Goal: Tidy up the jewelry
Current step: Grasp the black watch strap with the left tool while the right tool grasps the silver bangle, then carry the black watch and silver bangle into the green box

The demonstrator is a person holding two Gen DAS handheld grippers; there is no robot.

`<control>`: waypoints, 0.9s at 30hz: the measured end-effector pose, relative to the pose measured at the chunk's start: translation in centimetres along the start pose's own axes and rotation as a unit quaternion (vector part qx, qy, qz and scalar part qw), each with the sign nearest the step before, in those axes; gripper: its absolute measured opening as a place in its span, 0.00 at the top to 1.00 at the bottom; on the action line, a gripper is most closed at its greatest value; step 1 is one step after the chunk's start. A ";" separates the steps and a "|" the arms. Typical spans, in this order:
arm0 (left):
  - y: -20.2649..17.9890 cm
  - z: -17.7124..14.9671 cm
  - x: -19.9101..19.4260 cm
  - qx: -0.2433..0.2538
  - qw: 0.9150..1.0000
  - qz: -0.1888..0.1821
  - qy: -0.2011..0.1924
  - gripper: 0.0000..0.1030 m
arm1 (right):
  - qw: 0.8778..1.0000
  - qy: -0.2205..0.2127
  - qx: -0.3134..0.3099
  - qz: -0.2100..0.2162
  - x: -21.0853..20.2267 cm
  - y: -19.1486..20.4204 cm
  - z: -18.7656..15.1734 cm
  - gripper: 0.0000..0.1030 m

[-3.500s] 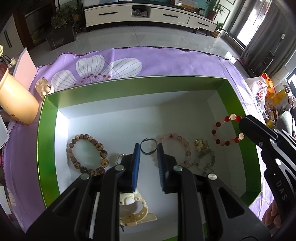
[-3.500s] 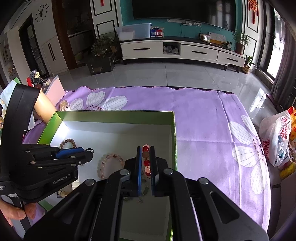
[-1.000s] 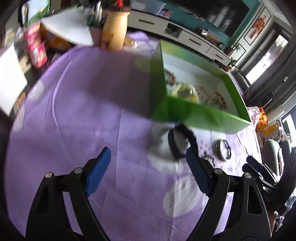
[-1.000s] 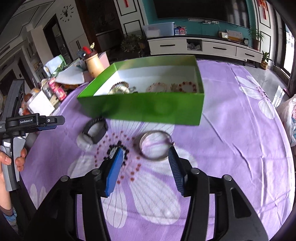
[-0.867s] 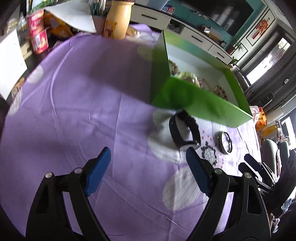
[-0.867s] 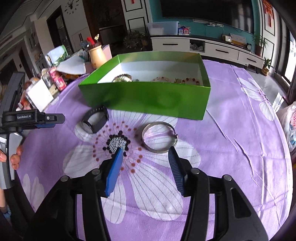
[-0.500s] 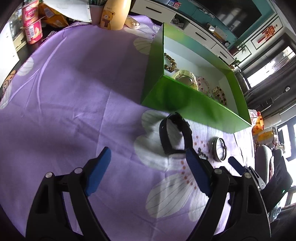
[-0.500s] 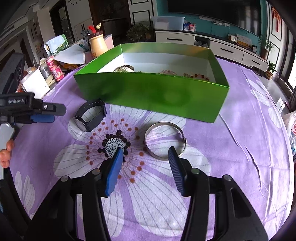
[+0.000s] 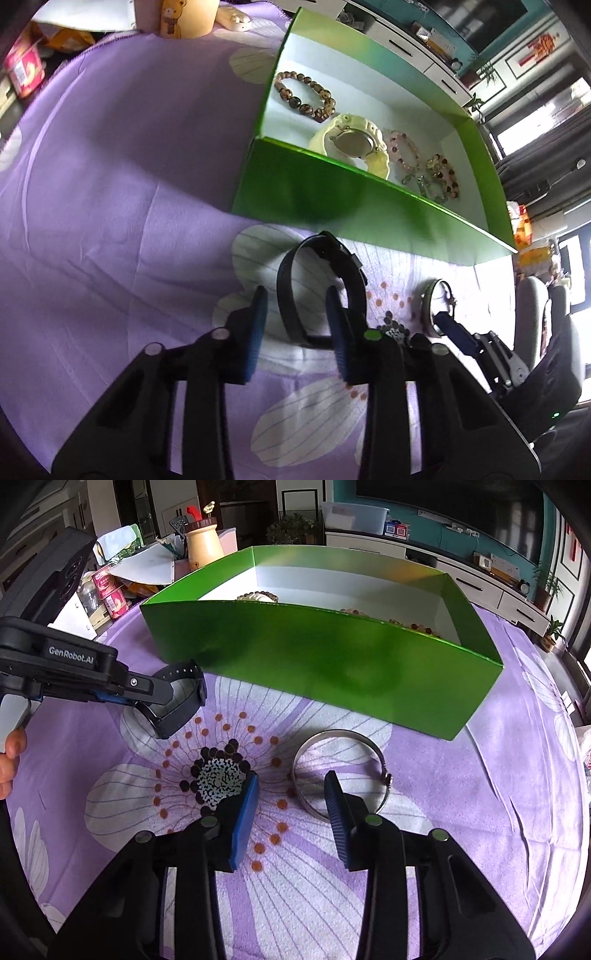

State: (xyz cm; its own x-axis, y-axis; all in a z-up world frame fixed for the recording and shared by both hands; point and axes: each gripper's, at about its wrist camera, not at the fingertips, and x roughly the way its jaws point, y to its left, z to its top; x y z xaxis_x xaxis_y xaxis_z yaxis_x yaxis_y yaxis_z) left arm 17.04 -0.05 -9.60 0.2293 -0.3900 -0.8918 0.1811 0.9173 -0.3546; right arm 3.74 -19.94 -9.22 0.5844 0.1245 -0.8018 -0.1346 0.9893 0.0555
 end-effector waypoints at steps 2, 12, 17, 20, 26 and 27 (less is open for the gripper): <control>-0.4 0.1 0.1 0.009 1.000 0.009 0.000 0.83 | 1.000 -0.002 0.002 -0.001 0.0 0.0 0.0 0.74; -0.9 -0.5 0.0 0.057 0.998 0.031 -0.005 0.97 | 1.000 -0.005 0.009 -0.016 -0.4 0.2 -0.5 0.98; -0.8 -1.4 -1.0 0.074 0.996 0.037 -0.021 0.97 | 1.000 -0.020 0.023 -0.008 -1.9 0.4 -1.2 0.98; -1.0 -2.4 -2.0 0.087 0.995 0.037 -0.032 0.97 | 0.999 -0.036 0.038 0.002 -3.4 0.4 -1.7 0.98; -1.2 -4.3 -3.8 0.113 0.991 0.047 -0.045 0.97 | 0.997 -0.055 0.055 0.021 -5.9 0.8 -2.3 0.98; -1.2 -4.6 -4.0 0.116 0.991 0.046 -0.046 0.97 | 0.996 -0.059 0.058 0.024 -6.4 0.9 -2.5 0.98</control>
State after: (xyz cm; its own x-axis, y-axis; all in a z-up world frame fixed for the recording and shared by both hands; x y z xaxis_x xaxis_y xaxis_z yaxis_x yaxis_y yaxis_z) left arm 11.50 0.81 -6.92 0.3402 -0.3211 -0.8838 0.3676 0.9105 -0.1892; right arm -2.13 -20.00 -5.56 0.6702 0.1734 -0.7216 -0.0757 0.9832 0.1659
